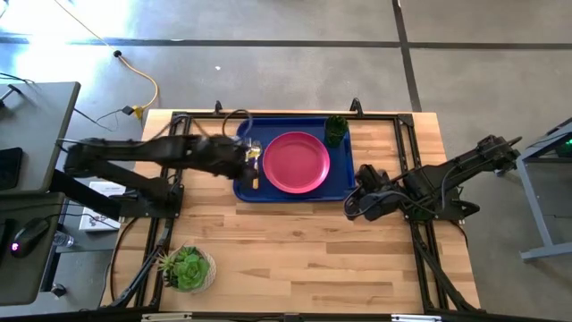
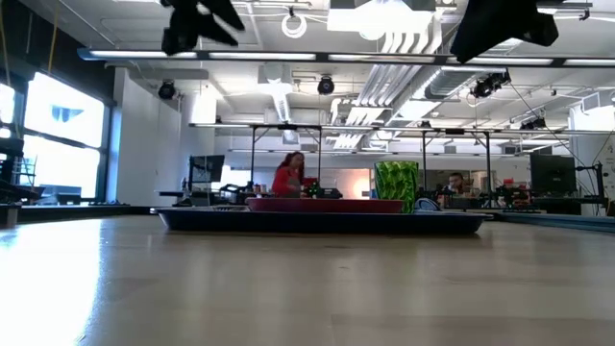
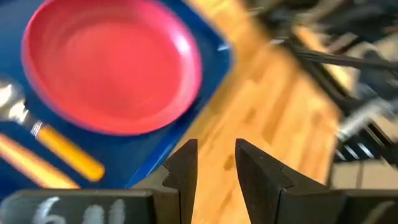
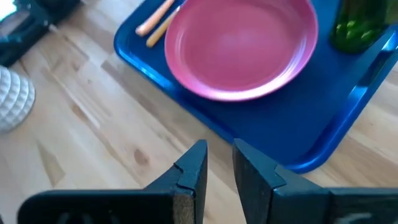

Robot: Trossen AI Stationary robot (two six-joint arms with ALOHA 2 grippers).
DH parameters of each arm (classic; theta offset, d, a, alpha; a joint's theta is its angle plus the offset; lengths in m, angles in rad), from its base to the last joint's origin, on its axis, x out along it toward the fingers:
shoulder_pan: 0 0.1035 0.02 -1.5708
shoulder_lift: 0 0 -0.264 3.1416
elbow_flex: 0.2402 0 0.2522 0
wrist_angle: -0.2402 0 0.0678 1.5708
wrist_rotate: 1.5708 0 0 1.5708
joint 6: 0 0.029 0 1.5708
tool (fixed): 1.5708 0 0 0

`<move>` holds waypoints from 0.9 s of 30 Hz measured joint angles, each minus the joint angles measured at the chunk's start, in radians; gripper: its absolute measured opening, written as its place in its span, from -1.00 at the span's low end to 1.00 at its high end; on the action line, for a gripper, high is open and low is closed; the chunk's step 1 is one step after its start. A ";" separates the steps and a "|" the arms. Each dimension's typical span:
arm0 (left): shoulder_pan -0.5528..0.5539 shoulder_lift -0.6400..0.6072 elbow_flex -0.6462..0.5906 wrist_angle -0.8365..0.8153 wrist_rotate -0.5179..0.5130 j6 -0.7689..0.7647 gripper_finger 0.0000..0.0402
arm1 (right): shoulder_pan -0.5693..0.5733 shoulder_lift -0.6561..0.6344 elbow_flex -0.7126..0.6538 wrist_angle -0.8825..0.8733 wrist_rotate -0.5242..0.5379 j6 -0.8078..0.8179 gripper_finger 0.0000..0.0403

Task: Pick and place plate/cup/fork/spoon on tray
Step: Return to Home Position

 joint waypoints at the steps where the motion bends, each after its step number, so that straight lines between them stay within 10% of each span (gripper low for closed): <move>1: -0.017 -0.028 0.000 0.008 0.000 0.040 -0.52 | -0.005 0.000 0.000 0.005 0.013 0.000 -0.67; 12: -0.239 -0.349 -0.101 0.175 0.035 0.513 -0.52 | -0.094 0.000 0.000 0.118 0.034 -0.030 -0.67; 27: -0.276 -0.819 -0.517 0.295 0.032 0.517 -0.52 | -0.189 0.000 0.000 0.283 0.036 -0.074 -0.67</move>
